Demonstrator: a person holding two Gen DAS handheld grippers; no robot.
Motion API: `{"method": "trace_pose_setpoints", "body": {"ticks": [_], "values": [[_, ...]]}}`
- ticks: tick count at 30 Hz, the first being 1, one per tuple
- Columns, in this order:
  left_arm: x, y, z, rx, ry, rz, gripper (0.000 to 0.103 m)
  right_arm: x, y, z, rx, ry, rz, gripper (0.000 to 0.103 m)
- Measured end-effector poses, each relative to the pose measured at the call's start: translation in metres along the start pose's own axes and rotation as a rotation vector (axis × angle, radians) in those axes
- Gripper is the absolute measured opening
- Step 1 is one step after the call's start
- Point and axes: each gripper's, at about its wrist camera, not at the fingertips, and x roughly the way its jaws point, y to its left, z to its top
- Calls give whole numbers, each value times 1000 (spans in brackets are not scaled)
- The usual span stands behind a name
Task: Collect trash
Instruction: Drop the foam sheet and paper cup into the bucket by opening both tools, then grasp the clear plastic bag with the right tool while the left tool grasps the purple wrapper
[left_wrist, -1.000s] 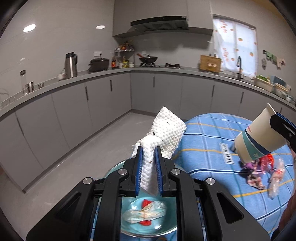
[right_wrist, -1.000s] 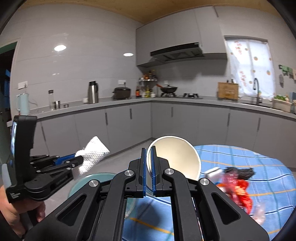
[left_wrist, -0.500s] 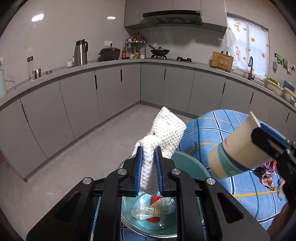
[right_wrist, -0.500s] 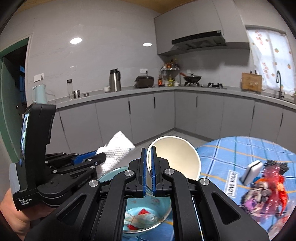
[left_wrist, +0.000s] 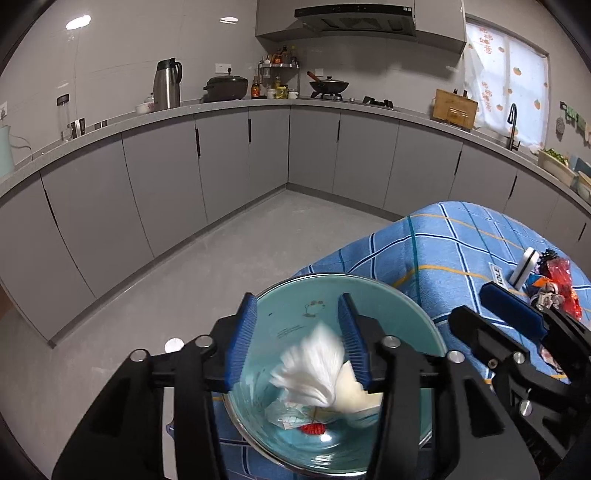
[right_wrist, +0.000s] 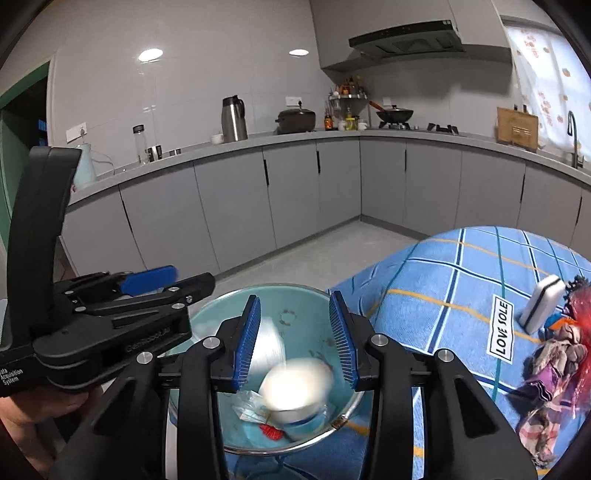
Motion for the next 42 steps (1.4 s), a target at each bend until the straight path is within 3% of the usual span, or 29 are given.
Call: {"method": "trace_pose_setpoints", "body": {"ticks": [2,4,10,23,34,42], "values": [[0,3,-1,-7,-2,-1,49,-2,-3,-2,3,5,-19,39],[-1,5,-2,-14,-9,13,62,-7,-8,-2,18,12,-49,40],[-10,-6,-7,3,-31,-1,77,-34,-23,-3,22,11,-138,40],[-27,-79,-30,138,-27,-112,87,-117,-104,-40,150,14,-373,47],[-39,-145,-35,237,-48,-209,93,-163,-177,-74,312,38,-645,58],[-30,-194,-36,299,-27,-272,94,-168,-207,-88,406,56,-687,61]]}}
